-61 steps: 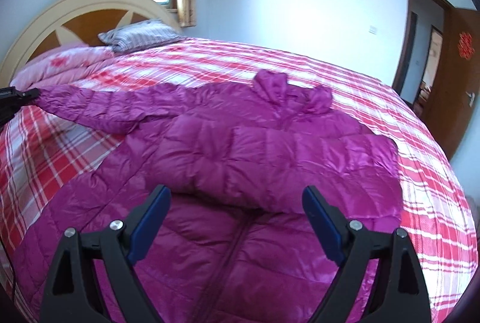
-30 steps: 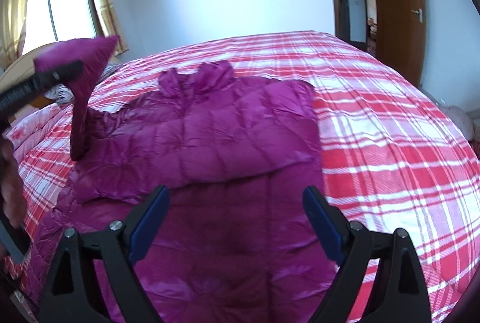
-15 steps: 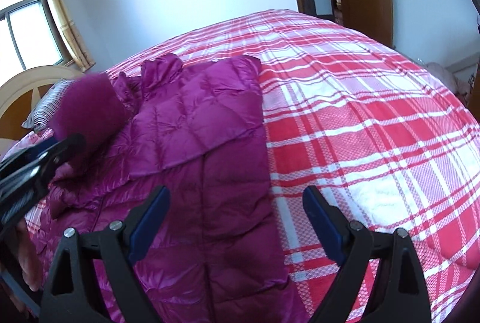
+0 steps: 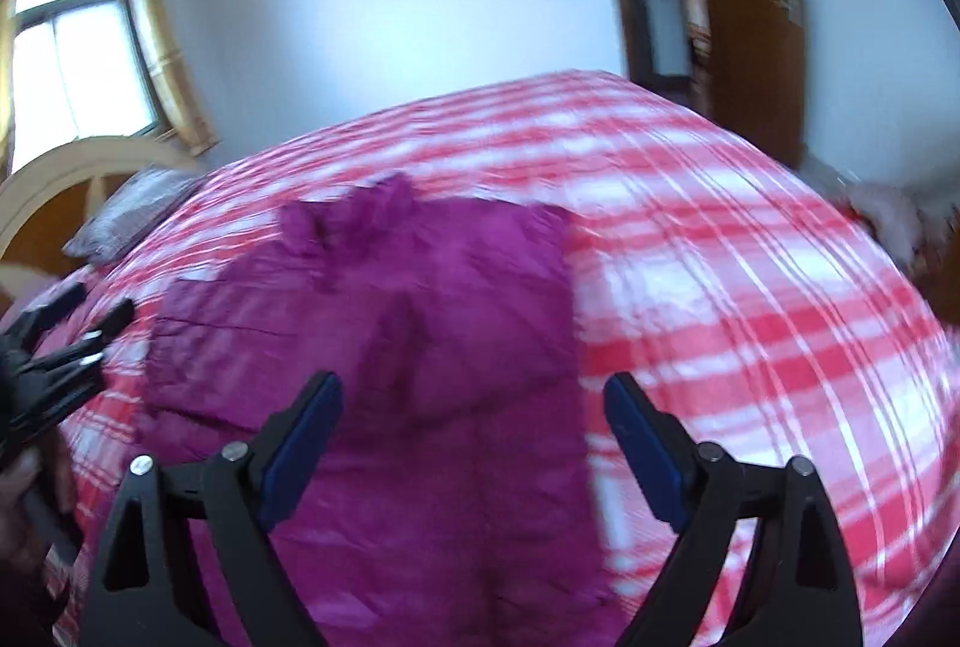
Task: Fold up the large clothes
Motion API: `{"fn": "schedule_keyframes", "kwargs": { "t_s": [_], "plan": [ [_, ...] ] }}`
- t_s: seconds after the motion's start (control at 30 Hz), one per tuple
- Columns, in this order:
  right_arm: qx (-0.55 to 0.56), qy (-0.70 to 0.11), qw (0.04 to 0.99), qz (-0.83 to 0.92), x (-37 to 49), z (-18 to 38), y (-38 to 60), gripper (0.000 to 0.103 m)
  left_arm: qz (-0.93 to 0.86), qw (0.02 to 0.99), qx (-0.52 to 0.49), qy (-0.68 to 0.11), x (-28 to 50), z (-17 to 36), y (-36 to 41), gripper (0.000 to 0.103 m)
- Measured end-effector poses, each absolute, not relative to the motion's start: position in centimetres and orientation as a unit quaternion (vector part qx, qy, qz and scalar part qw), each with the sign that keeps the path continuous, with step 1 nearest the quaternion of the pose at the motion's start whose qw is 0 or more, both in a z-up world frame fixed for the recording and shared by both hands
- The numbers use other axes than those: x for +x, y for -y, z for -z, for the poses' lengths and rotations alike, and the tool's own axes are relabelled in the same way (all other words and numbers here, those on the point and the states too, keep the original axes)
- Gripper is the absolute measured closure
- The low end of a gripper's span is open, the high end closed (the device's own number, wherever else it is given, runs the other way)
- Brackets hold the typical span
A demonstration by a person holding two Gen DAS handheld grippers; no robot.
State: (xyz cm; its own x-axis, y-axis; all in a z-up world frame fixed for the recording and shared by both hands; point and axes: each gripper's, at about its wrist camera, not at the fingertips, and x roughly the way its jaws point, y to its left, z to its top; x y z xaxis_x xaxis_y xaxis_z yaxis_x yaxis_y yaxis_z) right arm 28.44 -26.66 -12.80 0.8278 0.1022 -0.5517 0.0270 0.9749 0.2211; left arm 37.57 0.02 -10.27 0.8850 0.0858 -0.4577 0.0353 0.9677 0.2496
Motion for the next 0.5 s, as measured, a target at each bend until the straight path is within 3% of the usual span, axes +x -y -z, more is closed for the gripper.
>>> {"fn": "schedule_keyframes", "kwargs": {
  "t_s": [0.2,0.5],
  "plan": [
    [0.061,-0.319,0.943,-0.079,34.5,12.5,19.9,0.029,-0.039,0.946,0.097,-0.308,42.9,14.0,-2.4,0.017],
    [0.043,-0.380,0.921,-0.075,38.7,18.6,18.0,0.035,-0.024,0.928,0.122,-0.350,44.7,18.6,-1.0,0.017]
  ]
}}
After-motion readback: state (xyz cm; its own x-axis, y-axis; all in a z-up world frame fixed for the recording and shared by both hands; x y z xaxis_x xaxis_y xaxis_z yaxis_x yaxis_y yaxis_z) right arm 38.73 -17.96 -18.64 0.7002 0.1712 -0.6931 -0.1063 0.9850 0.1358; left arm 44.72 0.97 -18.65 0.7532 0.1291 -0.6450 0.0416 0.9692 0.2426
